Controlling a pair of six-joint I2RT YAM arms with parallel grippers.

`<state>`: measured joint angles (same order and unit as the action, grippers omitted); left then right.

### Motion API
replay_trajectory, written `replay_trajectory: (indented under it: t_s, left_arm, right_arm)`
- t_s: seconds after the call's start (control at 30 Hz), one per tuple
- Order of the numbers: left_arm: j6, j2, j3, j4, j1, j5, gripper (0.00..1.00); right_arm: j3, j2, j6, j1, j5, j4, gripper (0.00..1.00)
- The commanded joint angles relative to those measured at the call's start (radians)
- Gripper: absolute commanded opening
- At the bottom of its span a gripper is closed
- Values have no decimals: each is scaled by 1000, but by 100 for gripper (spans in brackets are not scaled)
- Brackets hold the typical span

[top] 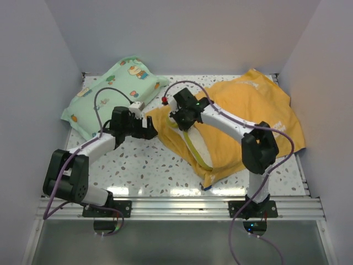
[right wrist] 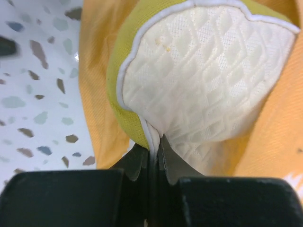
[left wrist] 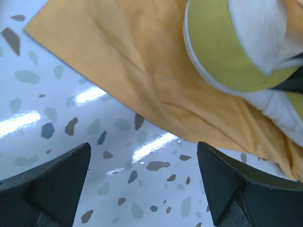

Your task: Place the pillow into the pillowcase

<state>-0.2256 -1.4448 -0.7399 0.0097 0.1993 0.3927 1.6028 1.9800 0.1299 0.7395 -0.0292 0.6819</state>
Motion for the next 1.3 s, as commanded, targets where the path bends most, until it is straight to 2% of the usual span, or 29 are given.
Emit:
replay_trajectory:
  t_s: [0.0, 0.07, 0.3, 0.4, 0.57, 0.67, 0.73, 0.87, 1.0, 1.07, 1.13, 1.23, 1.27]
  left_arm:
    - [-1, 55, 19, 153, 109, -38, 96]
    - [-33, 34, 20, 191, 140, -51, 95]
    - [-164, -142, -100, 401, 277, -38, 93]
    - [-198, -219, -185, 433, 350, -84, 94]
    - [-161, -319, -297, 412, 448, -181, 96]
    - [-214, -411, -380, 376, 479, -270, 97]
    - [-219, -494, -420, 360, 497, -383, 97]
    - [-192, -594, -475, 449, 541, -434, 97]
    - [-202, -695, -553, 428, 575, -486, 98]
    - [-245, -721, -576, 395, 571, -482, 97]
    - [-256, -703, -552, 400, 560, -451, 95]
    - [-222, -585, -407, 424, 510, -373, 96]
    - [-215, -510, -380, 412, 485, -301, 98]
  right_arm:
    - [-1, -254, -36, -112, 159, -84, 0]
    - [11, -297, -50, -161, 259, -88, 0]
    - [-23, -372, -122, -219, 345, -99, 0]
    - [-6, -366, -202, -264, 405, -105, 0]
    - [13, -368, -320, -334, 505, -146, 0]
    - [14, -369, -367, -351, 549, -171, 0]
    - [3, -374, -415, -367, 603, -211, 0]
    - [-32, -377, -550, -390, 660, -274, 0]
    - [-52, -386, -668, -404, 672, -370, 0]
    - [-46, -386, -719, -414, 669, -395, 0]
    - [-27, -389, -702, -423, 646, -378, 0]
    - [-26, -394, -690, -463, 626, -364, 0]
    - [-32, -394, -697, -476, 649, -369, 0]
